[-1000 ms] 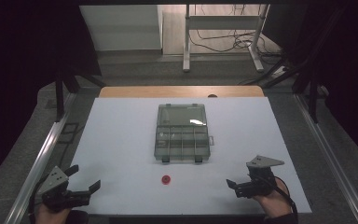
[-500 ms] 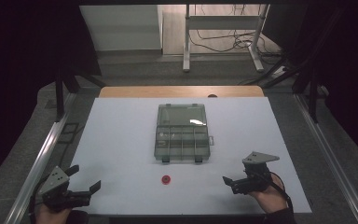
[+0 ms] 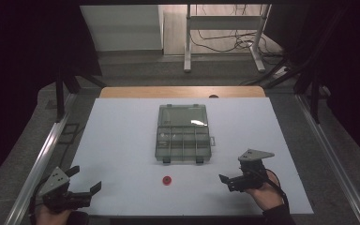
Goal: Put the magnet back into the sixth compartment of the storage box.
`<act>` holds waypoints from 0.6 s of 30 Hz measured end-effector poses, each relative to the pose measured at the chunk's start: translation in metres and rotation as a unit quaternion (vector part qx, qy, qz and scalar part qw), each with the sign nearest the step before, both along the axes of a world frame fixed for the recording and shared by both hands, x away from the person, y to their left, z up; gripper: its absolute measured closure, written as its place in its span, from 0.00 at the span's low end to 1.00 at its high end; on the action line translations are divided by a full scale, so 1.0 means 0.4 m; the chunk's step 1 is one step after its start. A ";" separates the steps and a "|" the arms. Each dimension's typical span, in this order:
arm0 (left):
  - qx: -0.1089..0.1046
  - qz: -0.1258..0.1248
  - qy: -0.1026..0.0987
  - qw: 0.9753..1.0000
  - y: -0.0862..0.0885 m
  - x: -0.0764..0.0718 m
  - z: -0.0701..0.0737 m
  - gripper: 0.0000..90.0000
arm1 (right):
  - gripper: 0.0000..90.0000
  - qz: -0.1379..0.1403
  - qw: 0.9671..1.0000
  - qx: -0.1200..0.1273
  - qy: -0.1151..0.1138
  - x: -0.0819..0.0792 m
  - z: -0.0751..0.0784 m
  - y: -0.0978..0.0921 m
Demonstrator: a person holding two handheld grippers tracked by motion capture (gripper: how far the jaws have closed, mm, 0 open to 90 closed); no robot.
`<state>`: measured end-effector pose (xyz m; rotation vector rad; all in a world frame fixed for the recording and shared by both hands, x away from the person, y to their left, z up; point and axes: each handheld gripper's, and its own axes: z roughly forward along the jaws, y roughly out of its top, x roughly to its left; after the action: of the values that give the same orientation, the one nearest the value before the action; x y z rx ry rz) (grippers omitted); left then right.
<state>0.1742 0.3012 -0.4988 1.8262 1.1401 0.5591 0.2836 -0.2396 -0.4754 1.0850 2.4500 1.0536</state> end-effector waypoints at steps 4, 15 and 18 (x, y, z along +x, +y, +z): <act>0.001 -0.001 0.000 1.000 0.000 0.000 0.000 0.00 | 0.00 0.006 1.000 -0.003 0.002 0.006 0.001 0.013; 0.001 -0.002 0.000 1.000 0.000 0.000 0.000 0.00 | 0.00 0.023 1.000 -0.006 0.002 0.021 0.001 0.056; 0.001 -0.002 0.001 1.000 0.000 0.000 0.000 0.00 | 0.00 0.026 1.000 -0.008 0.002 0.025 0.001 0.067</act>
<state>0.1743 0.3011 -0.4987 1.8313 1.1363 0.5576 0.2937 -0.2130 -0.4752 1.0241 2.4989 1.0466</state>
